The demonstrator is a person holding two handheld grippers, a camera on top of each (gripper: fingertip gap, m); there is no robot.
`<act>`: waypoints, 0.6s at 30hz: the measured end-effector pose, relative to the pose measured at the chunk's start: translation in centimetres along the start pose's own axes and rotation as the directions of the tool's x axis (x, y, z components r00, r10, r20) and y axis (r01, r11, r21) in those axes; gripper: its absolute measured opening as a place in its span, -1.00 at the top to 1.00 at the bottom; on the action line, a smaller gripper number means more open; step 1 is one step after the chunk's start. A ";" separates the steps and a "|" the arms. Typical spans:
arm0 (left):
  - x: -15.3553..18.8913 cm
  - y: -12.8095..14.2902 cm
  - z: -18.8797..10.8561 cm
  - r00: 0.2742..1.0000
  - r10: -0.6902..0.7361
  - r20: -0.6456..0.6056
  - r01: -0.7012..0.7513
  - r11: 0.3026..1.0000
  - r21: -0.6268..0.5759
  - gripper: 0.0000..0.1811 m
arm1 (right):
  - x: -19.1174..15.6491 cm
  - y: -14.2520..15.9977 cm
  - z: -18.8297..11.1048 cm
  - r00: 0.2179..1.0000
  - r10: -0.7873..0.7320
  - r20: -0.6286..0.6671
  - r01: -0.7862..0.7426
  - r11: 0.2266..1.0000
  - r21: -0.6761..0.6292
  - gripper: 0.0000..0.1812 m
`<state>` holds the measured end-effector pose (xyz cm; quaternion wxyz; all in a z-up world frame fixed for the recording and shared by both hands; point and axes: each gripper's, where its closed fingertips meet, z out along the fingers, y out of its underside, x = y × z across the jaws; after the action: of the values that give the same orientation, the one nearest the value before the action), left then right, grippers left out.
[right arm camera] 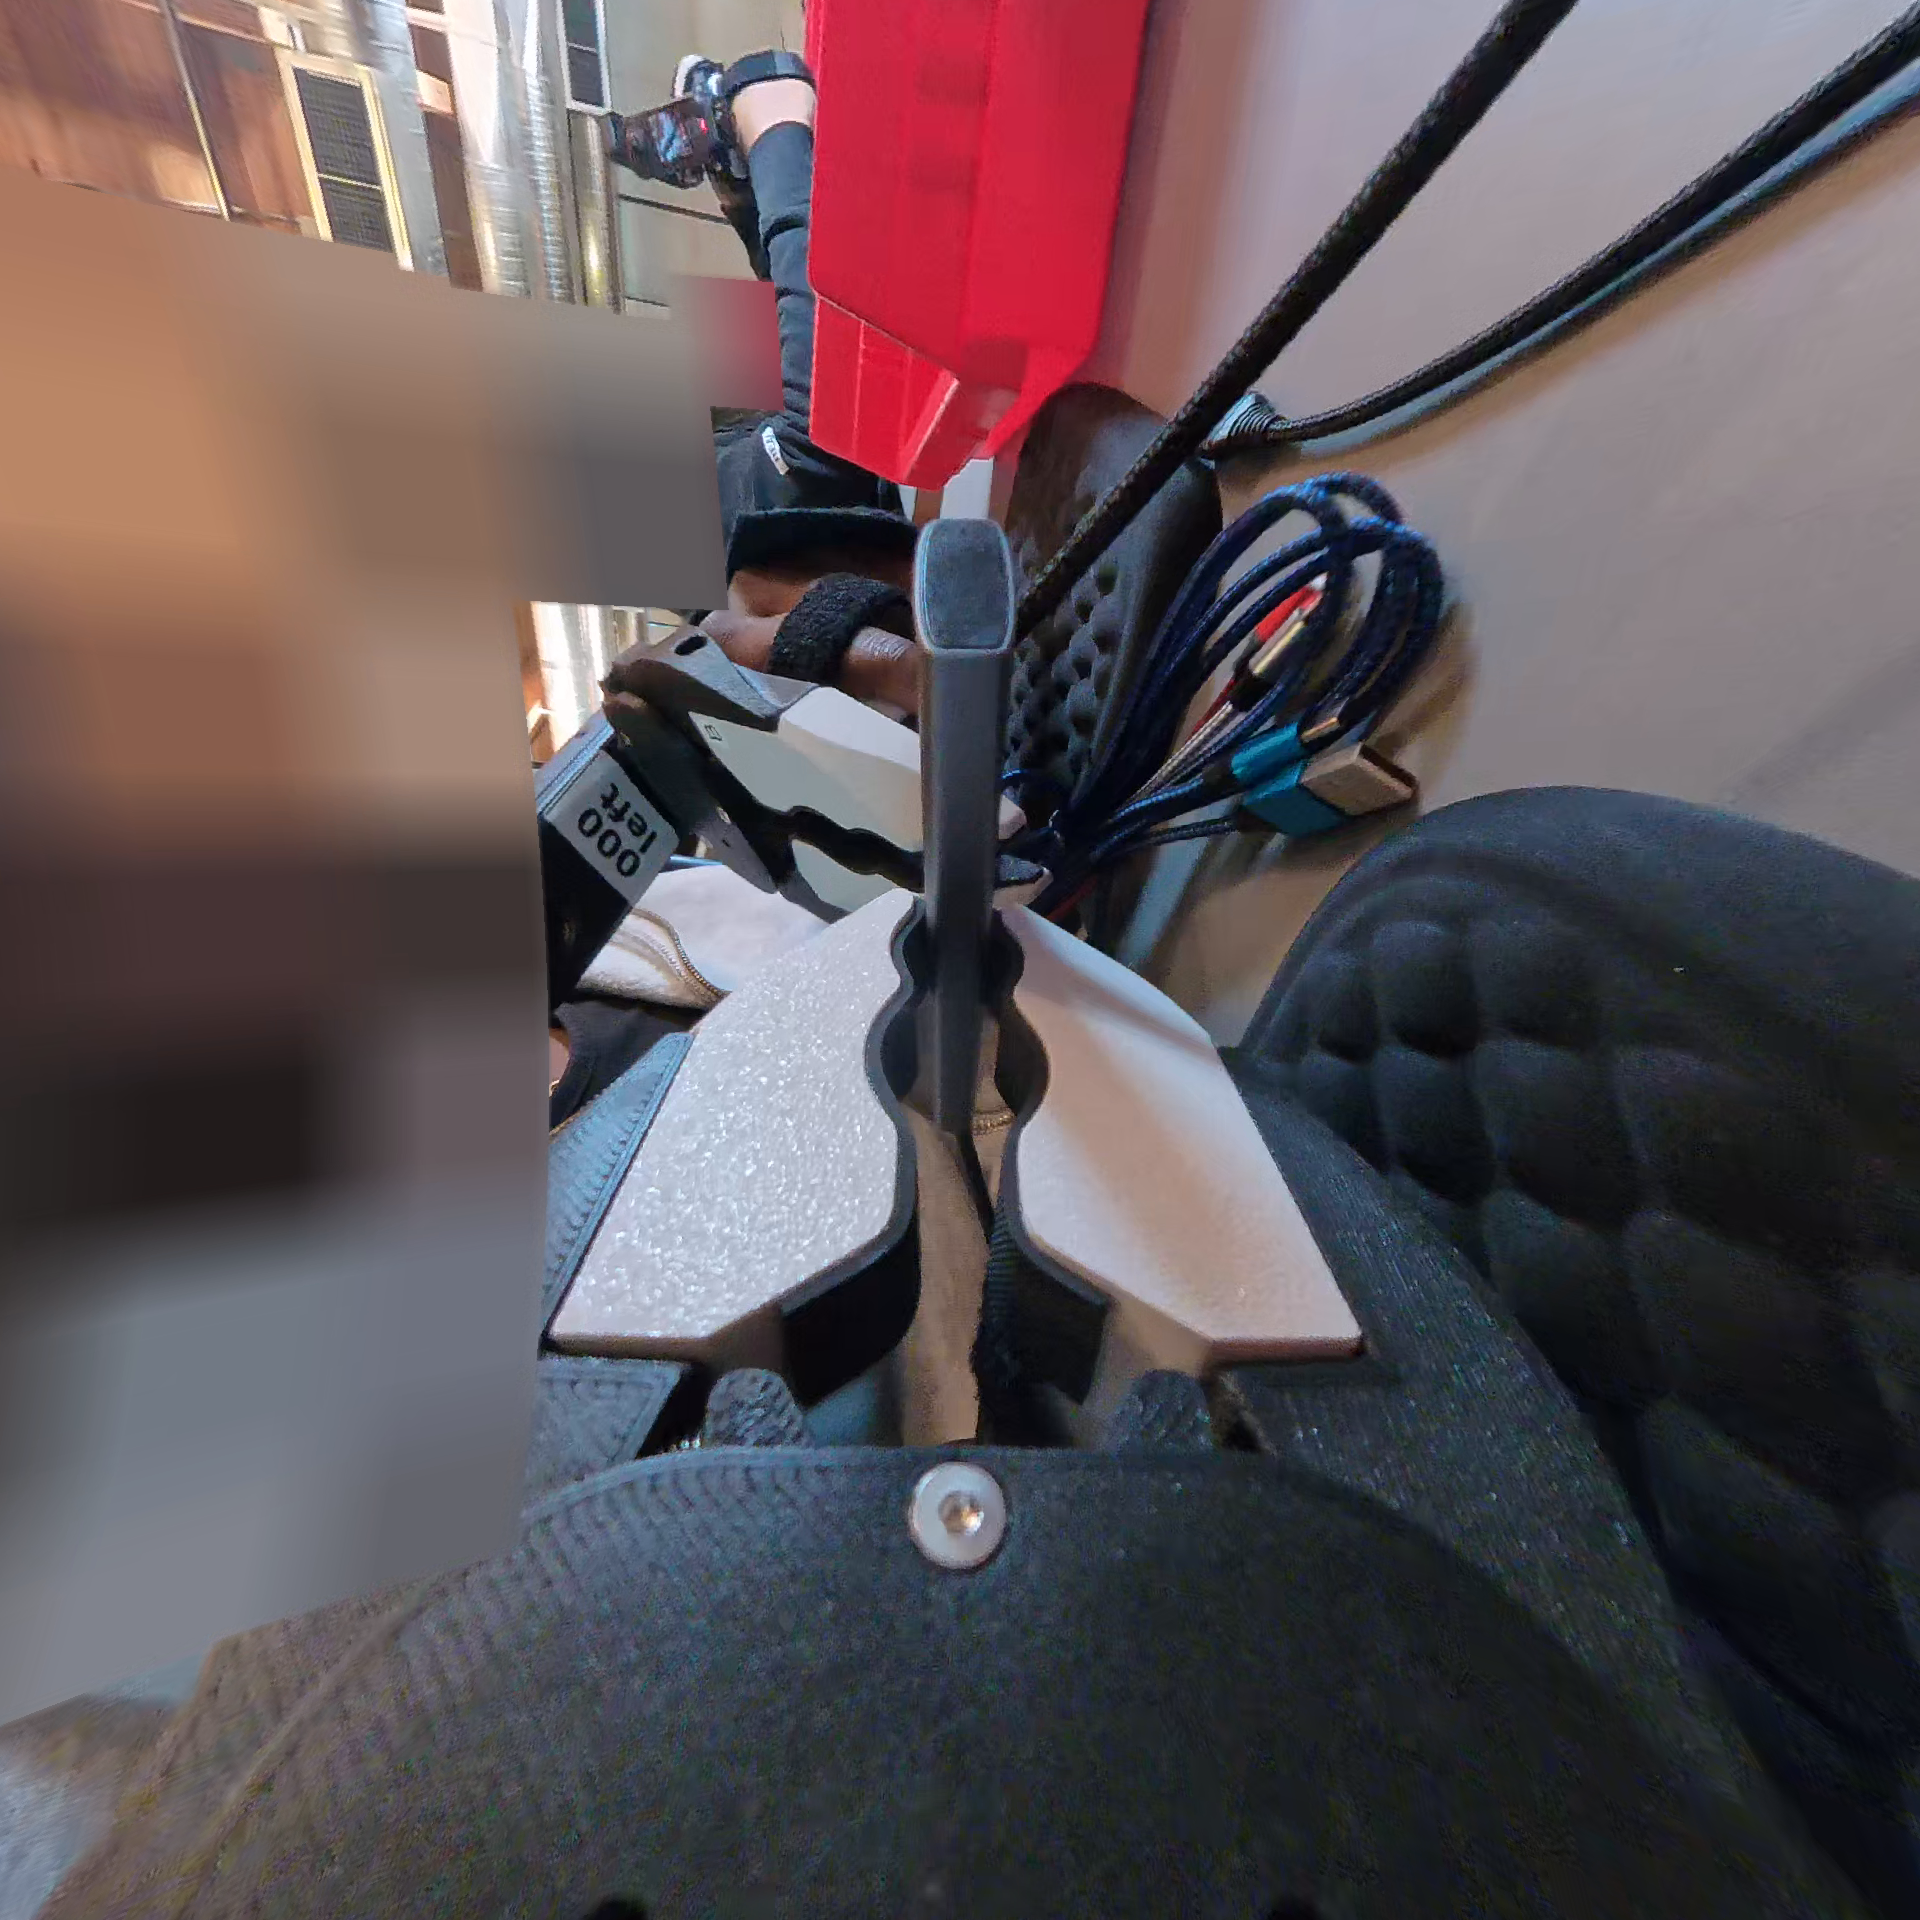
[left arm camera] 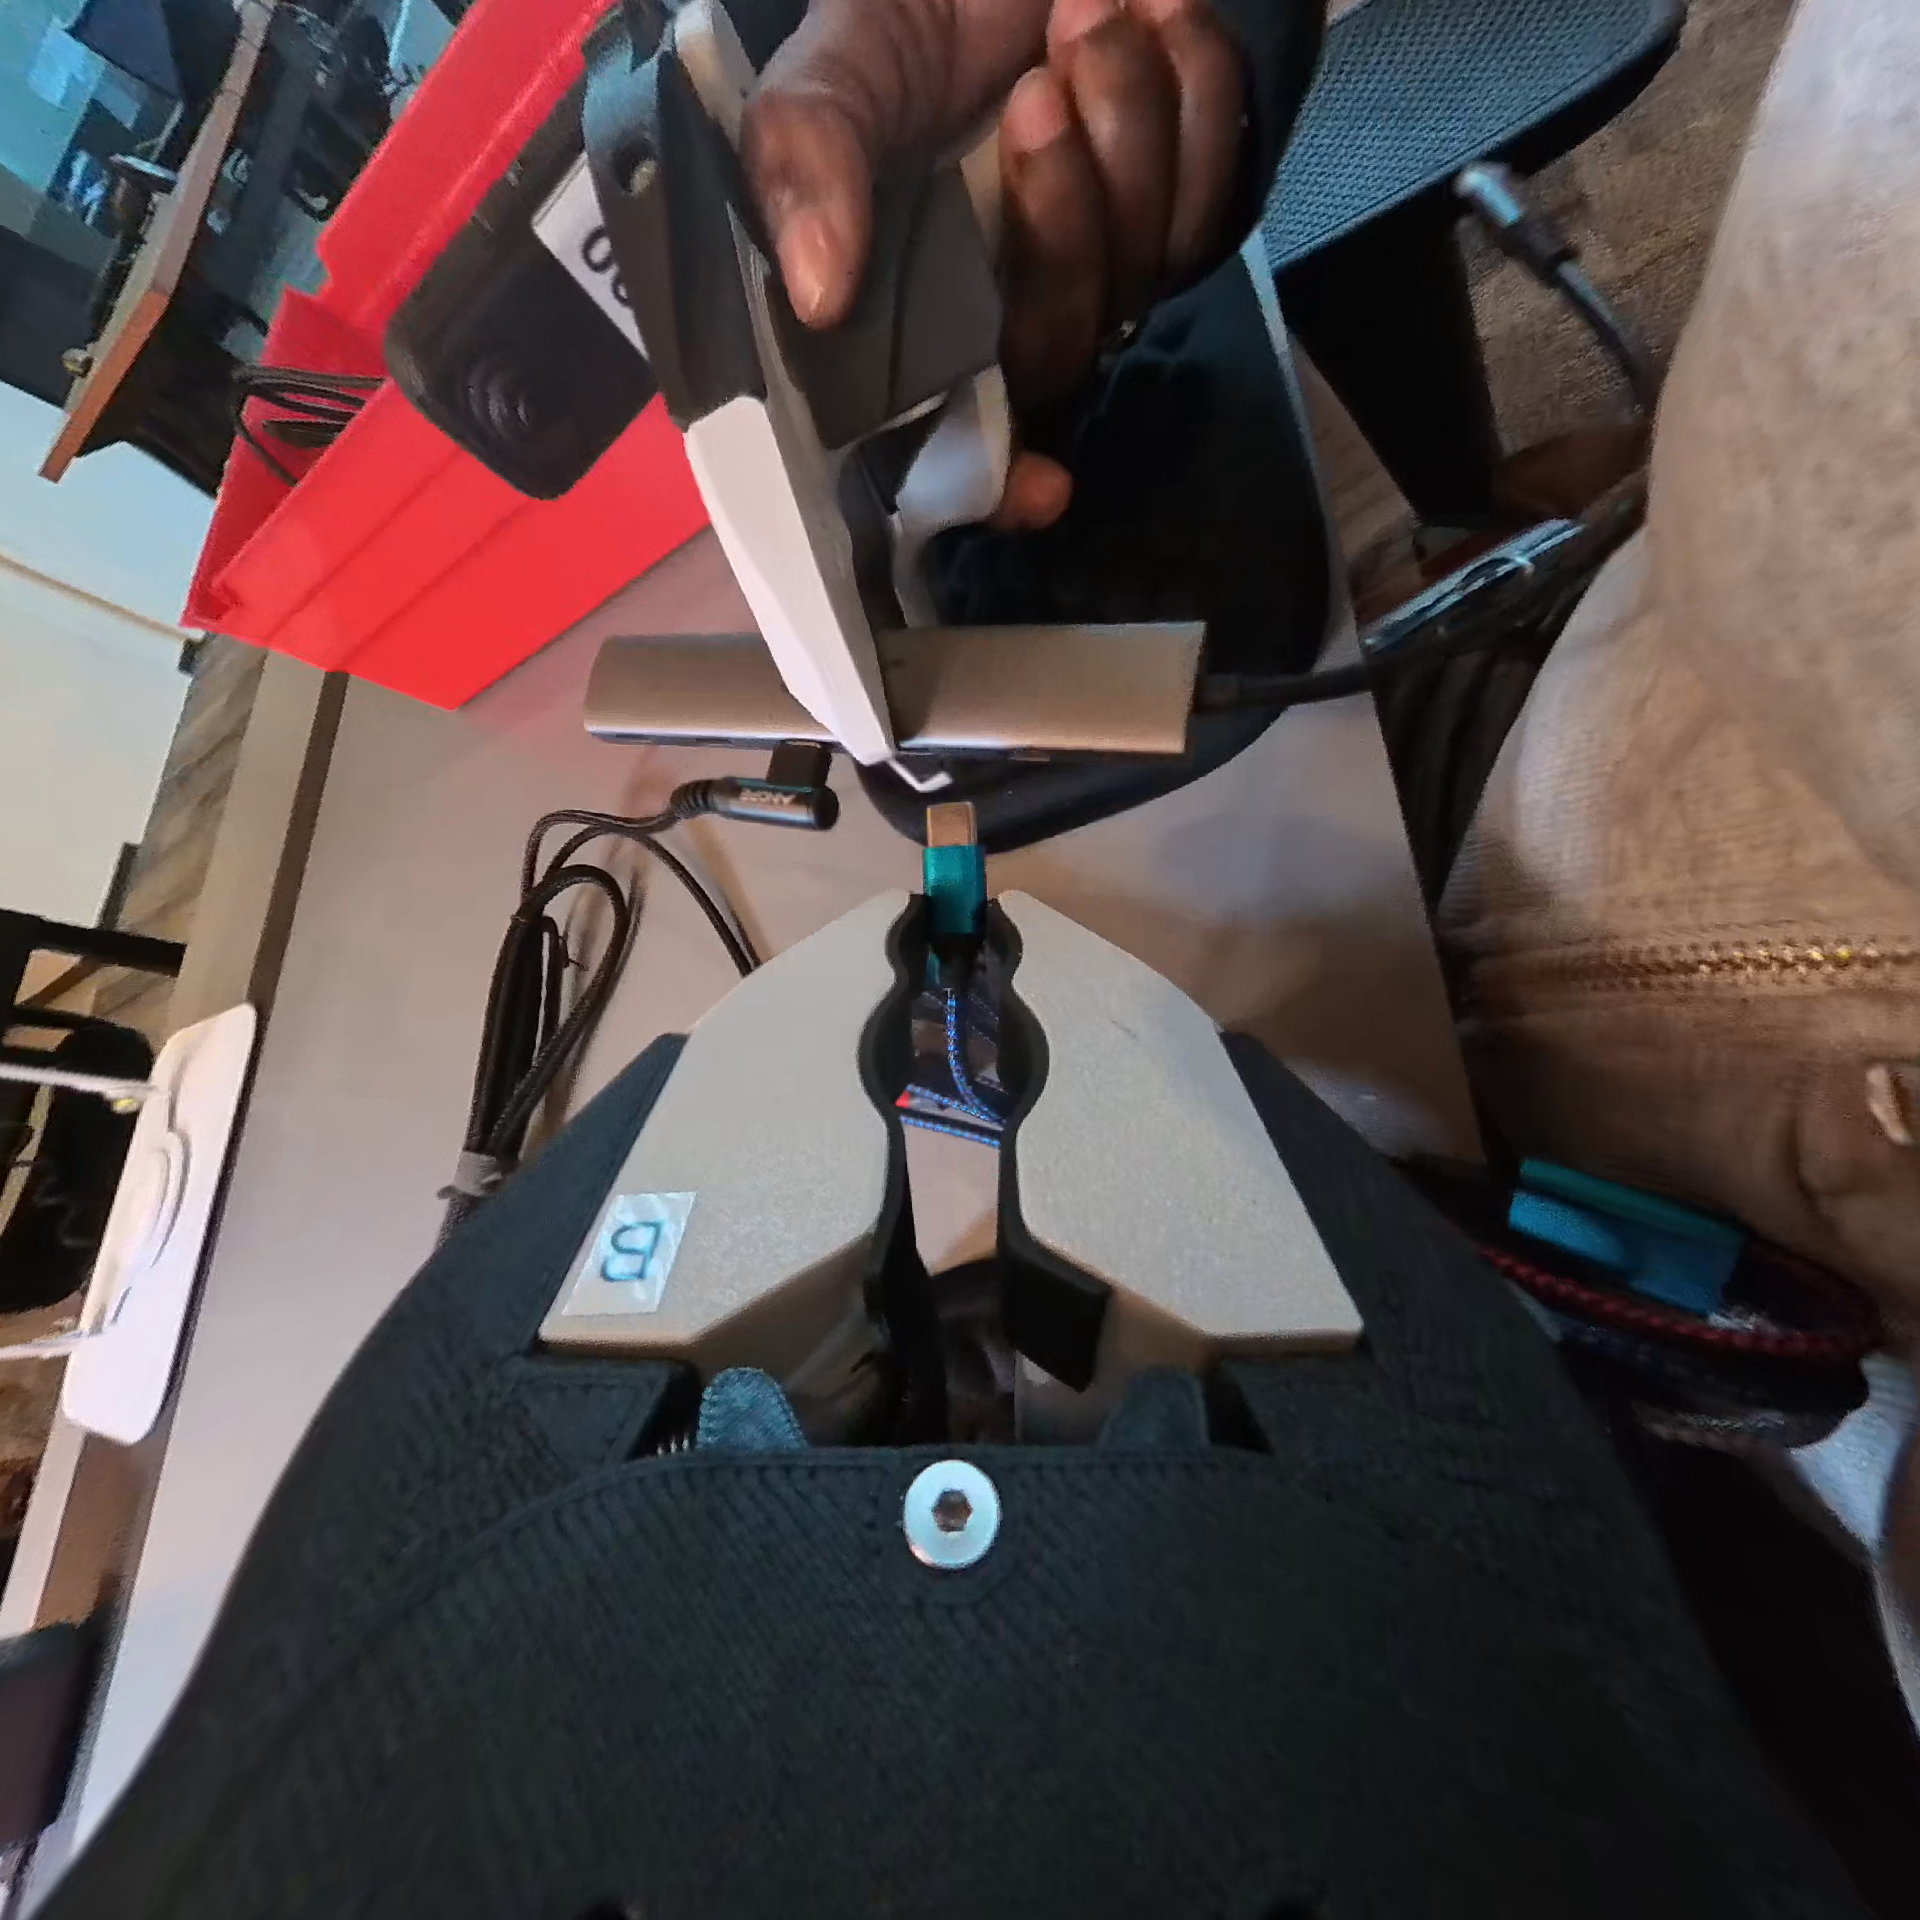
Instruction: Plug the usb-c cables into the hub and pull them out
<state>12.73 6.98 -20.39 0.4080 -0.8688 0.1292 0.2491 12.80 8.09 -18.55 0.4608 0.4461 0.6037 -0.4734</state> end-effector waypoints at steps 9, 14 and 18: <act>-0.4 0.1 0.5 1.000 0.005 -0.006 -0.005 1.000 -0.028 0.88 | 0.3 0.2 0.5 1.000 0.031 0.001 -0.031 0.999 -0.010 0.87; -0.1 0.5 0.7 0.999 0.009 -0.038 -0.011 0.999 -0.052 0.88 | 0.6 0.3 0.8 0.999 0.012 -0.038 -0.014 0.999 -0.040 0.88; 0.1 0.6 0.8 0.998 0.021 -0.064 -0.025 0.997 -0.070 0.89 | 0.9 0.4 0.9 0.997 -0.004 -0.075 -0.001 0.998 -0.065 0.89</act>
<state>12.29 7.22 -21.31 0.3697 -0.8886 0.1433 0.2304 13.14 7.39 -19.56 0.4517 0.4479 0.6361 -0.4367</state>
